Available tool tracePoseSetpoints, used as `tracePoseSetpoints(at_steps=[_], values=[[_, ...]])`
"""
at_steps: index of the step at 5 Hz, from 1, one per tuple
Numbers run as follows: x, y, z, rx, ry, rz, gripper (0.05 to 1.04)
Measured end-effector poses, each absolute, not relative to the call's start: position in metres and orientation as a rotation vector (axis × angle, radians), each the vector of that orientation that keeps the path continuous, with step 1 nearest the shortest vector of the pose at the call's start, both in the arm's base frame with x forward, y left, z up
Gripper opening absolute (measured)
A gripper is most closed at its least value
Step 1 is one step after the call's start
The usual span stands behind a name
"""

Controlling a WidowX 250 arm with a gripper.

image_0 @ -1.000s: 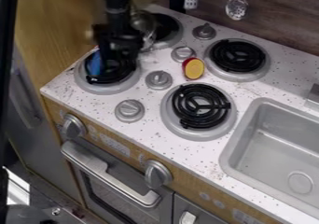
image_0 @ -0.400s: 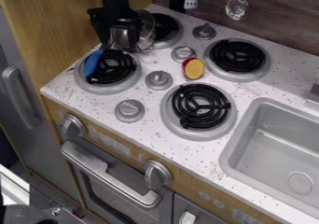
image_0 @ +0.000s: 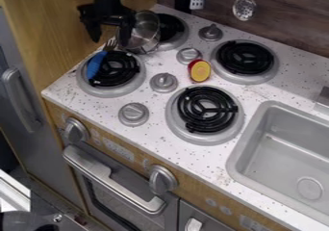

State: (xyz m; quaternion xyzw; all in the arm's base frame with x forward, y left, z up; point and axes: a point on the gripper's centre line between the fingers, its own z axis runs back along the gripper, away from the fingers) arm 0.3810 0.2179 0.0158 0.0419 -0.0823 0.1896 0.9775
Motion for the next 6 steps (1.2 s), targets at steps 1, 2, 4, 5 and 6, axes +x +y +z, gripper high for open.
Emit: tracePoseSetpoints(at_steps=[1,2,4,5,6], values=[[0.377,0.227,-0.007,0.116,-0.102,0.424,0.997],[0.375,0.241,-0.024,0.131,-0.054,0.470,0.997],[0.372,0.250,-0.049,0.114,0.048,0.514,0.949],[0.373,0.250,-0.048,0.116,0.049,0.511,0.694],[0.375,0.245,-0.049,0.116,0.054,0.479,0.583]])
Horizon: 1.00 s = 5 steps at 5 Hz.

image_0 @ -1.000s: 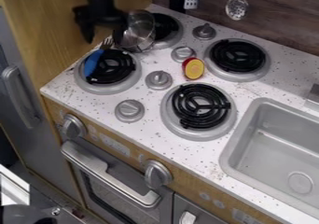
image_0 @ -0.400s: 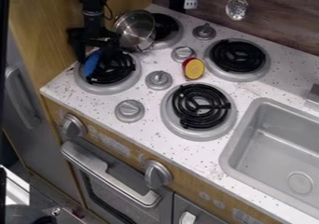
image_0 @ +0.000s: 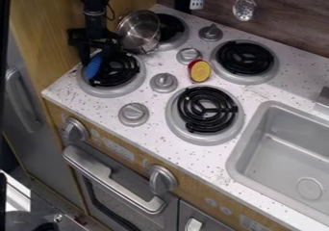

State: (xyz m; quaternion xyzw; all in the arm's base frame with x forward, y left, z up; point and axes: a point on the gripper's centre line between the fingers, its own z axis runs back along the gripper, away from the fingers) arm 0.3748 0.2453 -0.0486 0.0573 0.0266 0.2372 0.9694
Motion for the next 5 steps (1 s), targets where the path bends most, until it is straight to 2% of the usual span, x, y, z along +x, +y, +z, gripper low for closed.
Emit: tracePoseSetpoints(at_steps=[1,2,3,4,5], values=[[0.374,0.241,-0.048,0.117,0.035,0.464,0.582],[0.377,0.211,-0.029,0.115,-0.003,0.390,0.426],[0.387,0.146,0.007,0.092,-0.101,0.248,0.186],[0.379,0.115,0.023,0.065,-0.143,0.174,0.065],[0.373,0.086,0.020,0.048,-0.136,0.108,0.078]])
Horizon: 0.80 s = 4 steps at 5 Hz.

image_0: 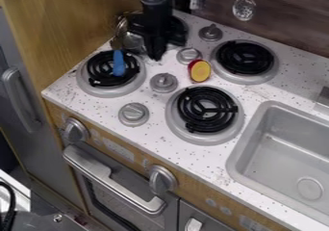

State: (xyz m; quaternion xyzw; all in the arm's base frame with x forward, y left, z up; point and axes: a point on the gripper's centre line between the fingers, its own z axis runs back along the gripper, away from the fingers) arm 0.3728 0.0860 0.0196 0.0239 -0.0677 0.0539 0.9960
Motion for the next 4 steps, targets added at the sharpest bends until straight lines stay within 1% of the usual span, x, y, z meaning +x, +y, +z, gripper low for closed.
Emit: tracePoseSetpoints(at_steps=[1,2,3,4], values=[[0.372,0.089,0.018,0.061,-0.150,0.139,0.227],[0.376,0.114,0.010,0.067,-0.150,0.239,0.475],[0.374,0.159,-0.012,0.069,-0.099,0.388,0.795],[0.375,0.185,-0.026,0.065,-0.063,0.470,0.997]])
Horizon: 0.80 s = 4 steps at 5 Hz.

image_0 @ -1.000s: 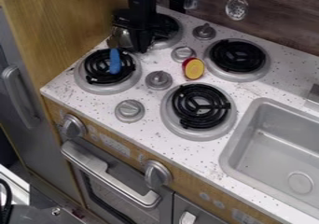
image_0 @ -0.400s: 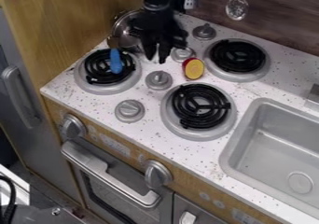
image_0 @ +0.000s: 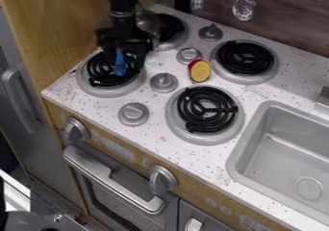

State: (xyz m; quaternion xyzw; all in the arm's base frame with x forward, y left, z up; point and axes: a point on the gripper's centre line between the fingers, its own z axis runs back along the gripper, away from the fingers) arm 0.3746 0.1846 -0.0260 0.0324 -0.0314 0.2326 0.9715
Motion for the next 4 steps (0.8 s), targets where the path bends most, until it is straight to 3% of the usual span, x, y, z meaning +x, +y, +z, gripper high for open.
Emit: tracePoseSetpoints(at_steps=[2,4], values=[[0.3781,0.1994,-0.0408,0.055,-0.011,0.519,0.968],[0.3810,0.1961,-0.0422,0.042,0.019,0.516,0.448]])
